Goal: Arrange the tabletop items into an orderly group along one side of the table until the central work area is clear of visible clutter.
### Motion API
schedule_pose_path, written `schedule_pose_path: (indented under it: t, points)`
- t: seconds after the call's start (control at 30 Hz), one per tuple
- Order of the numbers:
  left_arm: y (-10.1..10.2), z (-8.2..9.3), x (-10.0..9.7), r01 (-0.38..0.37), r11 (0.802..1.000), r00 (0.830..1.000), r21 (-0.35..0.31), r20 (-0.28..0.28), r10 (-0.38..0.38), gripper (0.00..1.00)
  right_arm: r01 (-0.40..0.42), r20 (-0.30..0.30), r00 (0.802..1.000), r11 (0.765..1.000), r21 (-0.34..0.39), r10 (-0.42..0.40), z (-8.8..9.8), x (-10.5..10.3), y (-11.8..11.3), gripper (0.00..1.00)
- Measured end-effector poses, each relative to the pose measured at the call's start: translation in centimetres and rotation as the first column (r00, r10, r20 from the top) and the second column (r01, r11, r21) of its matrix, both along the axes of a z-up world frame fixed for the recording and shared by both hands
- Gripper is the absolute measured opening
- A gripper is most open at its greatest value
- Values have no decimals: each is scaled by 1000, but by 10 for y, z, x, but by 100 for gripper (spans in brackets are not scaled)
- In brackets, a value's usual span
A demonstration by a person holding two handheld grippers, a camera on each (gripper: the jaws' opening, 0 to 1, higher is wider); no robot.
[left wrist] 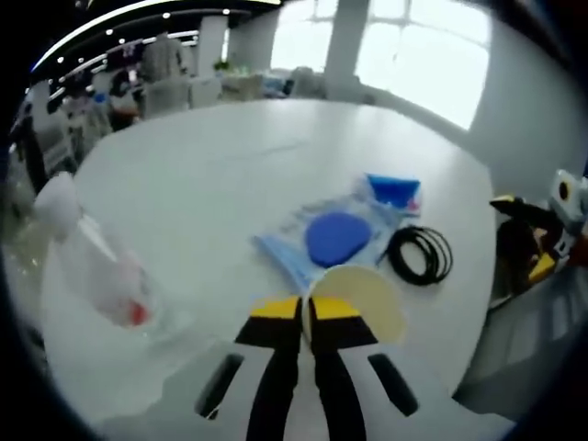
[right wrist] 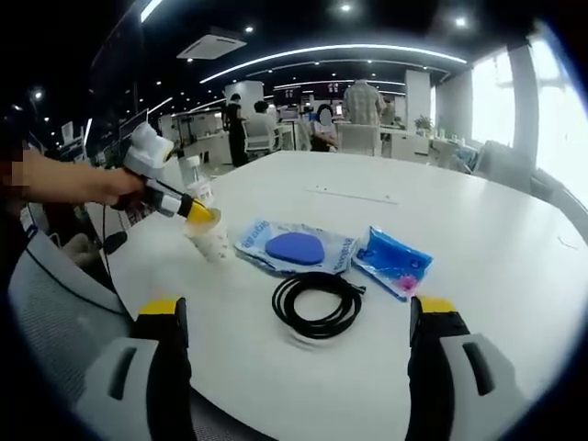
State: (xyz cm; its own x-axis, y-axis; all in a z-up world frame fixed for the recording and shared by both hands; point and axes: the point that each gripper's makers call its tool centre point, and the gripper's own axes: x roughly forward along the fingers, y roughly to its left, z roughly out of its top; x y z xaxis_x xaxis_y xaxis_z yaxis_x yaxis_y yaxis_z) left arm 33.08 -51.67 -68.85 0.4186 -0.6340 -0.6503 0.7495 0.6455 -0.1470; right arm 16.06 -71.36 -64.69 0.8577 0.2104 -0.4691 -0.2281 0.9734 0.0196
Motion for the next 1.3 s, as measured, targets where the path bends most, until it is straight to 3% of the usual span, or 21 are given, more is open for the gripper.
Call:
schedule_pose_path:
  t: [0.63,0.8,0.97,1.3]
  points:
    - [14,-1,51,-104,994,995,36,12,104,1,-15,-17,1000,1000,0,15,-5,-2,3,100]
    - [17,-6,59,-154,987,988,46,11,154,1,-14,-19,1000,1000,2,14,-6,-2,2,100]
    - [22,-7,69,-205,977,978,61,45,203,1,-13,-23,1000,1000,3,13,-7,-2,2,99]
    - [28,-13,74,-251,963,967,99,59,246,1,-15,-27,1000,1000,5,16,-7,-2,4,99]
